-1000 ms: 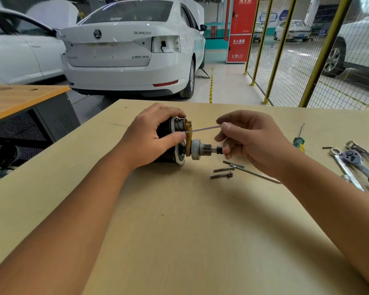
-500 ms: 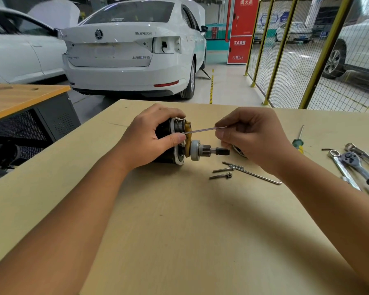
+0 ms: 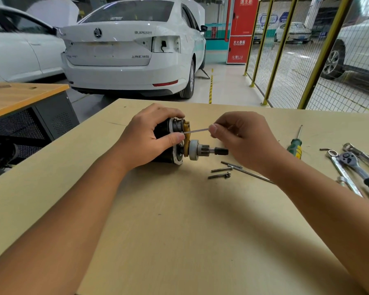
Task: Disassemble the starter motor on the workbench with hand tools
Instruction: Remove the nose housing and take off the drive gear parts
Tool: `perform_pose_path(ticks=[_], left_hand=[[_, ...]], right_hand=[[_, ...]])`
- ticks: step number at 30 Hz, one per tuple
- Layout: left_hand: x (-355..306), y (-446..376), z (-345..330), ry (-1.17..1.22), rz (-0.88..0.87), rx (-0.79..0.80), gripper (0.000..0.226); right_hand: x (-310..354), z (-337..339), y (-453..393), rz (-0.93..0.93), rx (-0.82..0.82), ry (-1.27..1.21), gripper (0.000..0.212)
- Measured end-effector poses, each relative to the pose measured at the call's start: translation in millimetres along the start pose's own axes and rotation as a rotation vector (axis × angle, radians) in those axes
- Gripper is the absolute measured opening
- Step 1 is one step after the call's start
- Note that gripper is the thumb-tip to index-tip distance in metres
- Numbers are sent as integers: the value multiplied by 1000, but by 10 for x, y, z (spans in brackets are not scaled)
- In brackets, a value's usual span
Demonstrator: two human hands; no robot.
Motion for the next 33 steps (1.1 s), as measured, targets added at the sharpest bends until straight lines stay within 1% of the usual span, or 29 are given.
perform_pose_path(ticks=[2, 6, 13, 17, 20, 26, 29, 31, 33], left_hand=[[-6, 0, -2, 1, 4, 1, 40], [-5, 2, -7, 6, 9, -1, 40], [-10, 0, -11, 1, 22, 0, 39], [-19, 1, -8, -2, 24, 3, 40], [-20, 2, -6, -5, 21, 5, 41], [-23, -3, -1, -7, 12, 1, 40], [-26, -2, 1, -8, 12, 3, 40], [-29, 1, 4, -11, 12, 5, 40], [-34, 3, 5, -12, 7, 9, 40]], right_hand=[[54, 27, 7, 35, -34, 48, 13], [214, 26, 40, 192, -83, 170, 12], [272, -1, 55, 316, -70, 374, 11], [250, -46, 32, 308, -40, 394, 8], [238, -40, 8, 288, -71, 409, 11], [275, 14, 4, 344, -47, 302, 8], [274, -28, 47, 332, -66, 303, 16], [227, -102, 57, 284, -30, 288, 29], [190, -162, 51, 227, 7, 280, 35]])
Point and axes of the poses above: each hand's wrist, its own y-axis away from the middle knuckle, its own z-axis out of the back of the hand, x = y × z, the point moved 7 cm from there along -y, towards the middle knuckle, and after that the axes turned 12 degrees about -z, right-handed, at the moved point
